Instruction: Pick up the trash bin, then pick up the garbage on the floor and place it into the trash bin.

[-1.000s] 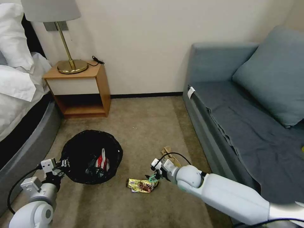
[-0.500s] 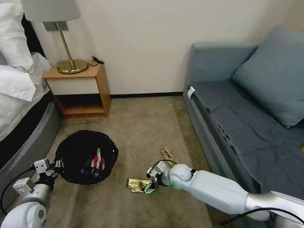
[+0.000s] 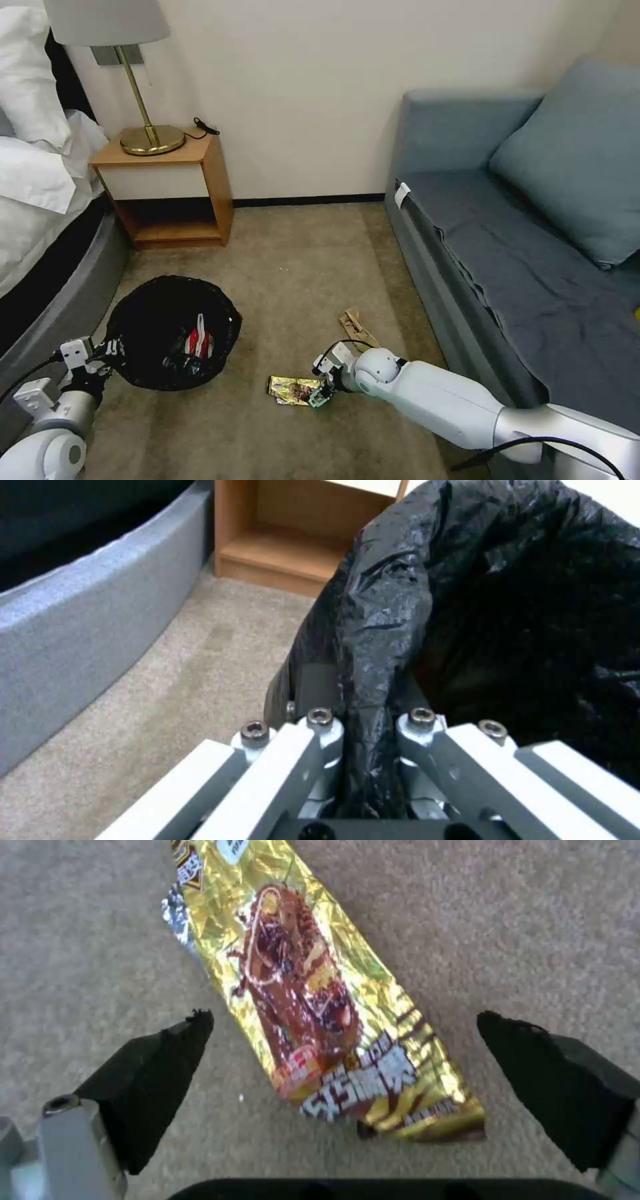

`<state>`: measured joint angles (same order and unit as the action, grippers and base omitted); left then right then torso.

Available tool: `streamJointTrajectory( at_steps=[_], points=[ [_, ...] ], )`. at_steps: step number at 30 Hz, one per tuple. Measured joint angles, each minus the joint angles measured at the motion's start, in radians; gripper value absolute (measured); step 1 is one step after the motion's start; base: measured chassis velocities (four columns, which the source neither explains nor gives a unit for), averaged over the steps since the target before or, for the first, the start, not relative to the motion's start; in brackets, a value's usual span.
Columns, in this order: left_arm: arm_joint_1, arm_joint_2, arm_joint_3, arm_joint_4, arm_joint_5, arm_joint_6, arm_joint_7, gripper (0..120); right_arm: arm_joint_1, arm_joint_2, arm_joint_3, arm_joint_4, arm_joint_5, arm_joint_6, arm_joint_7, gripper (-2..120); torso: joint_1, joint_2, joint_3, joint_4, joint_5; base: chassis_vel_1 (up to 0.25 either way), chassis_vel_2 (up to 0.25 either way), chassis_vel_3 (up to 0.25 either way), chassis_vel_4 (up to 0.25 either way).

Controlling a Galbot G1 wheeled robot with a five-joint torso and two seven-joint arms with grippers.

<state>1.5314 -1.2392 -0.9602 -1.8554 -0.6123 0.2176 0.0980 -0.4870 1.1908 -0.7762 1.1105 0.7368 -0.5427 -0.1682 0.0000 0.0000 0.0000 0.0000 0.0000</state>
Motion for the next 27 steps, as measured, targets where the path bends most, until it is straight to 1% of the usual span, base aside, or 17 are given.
streamJointTrajectory(
  at_steps=[2,5,17,27],
  points=[
    [0.0,0.0,0.0,0.0,0.0,0.0,0.0,4,0.0,0.003,0.001,-0.004,-0.001,0.0,0.0,100,0.0,0.0,0.0,0.0,0.0,0.0,0.0,0.0,0.0],
    [-0.002,0.007,0.0,0.007,-0.006,-0.002,0.002,4,-0.008,0.027,0.003,-0.039,-0.022,0.006,-0.004,100,0.0,0.0,0.0,0.0,0.0,0.0,0.0,0.0,0.0],
    [-0.006,0.032,-0.003,0.041,-0.022,-0.011,0.007,4,-0.032,0.054,0.02,-0.113,-0.088,0.037,-0.009,100,0.0,0.0,0.0,0.0,0.0,0.0,0.0,0.0,0.0],
    [-0.019,0.04,0.001,0.054,-0.026,-0.012,0.007,4,-0.047,0.048,0.034,-0.078,-0.086,0.036,0.009,100,0.0,0.0,0.0,0.0,-0.0001,0.0,0.0,0.0,0.0]
  ],
)
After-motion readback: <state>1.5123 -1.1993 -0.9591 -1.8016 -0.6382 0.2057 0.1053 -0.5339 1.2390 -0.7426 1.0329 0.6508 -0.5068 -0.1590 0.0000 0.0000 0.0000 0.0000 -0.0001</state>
